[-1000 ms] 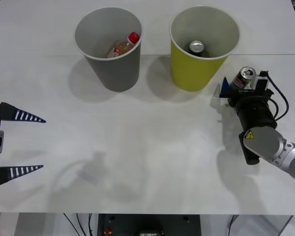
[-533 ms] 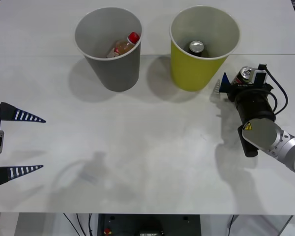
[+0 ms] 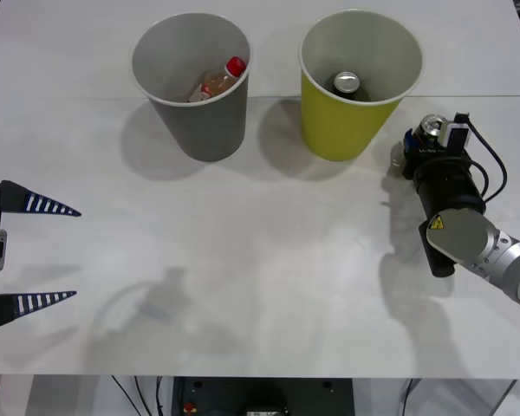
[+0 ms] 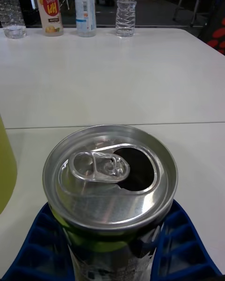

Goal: Put the can into the green bin and the plastic bottle into the gray bin

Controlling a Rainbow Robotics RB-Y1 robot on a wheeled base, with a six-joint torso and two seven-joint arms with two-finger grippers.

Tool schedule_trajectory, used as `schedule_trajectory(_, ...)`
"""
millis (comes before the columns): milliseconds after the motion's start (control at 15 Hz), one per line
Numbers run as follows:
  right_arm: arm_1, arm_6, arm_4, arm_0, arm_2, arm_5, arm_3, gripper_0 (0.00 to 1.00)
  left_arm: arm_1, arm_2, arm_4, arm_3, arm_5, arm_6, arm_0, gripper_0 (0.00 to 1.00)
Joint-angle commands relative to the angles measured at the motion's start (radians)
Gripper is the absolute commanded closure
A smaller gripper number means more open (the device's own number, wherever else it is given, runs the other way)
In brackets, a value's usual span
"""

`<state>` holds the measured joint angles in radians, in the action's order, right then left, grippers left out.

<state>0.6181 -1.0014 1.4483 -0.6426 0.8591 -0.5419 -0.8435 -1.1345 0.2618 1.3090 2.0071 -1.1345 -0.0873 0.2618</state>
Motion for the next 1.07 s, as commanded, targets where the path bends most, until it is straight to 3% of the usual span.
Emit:
schedule_trajectory(67,0.002,0.001,0.000,0.001,0.000,0.000,0.000,1.00,0.000,0.000,0.000,0.000,0.000,0.000,0.000,0.00)
schedule_trajectory(267,0.012,0.004,0.009,0.009,-0.002,0.016,-0.002,1.00,0.000,0.000,0.000,0.000,0.000,0.000,0.000,0.00)
schedule_trajectory(467,0.046,0.004,0.070,0.046,-0.074,0.096,-0.046,1.00,0.000,0.000,0.000,0.000,0.000,0.000,0.000,0.00)
schedule_trajectory(667,0.118,0.006,0.133,0.127,-0.193,0.247,-0.175,1.00,0.000,0.000,0.000,0.000,0.000,0.000,0.000,0.00)
schedule_trajectory(800,0.173,0.009,0.130,0.192,-0.264,0.353,-0.279,1.00,0.000,0.000,0.000,0.000,0.000,0.000,0.000,0.00)
schedule_trajectory(1067,0.264,0.010,0.121,0.396,-0.552,0.680,-0.511,1.00,0.000,0.000,0.000,0.000,0.000,0.000,0.000,0.00)
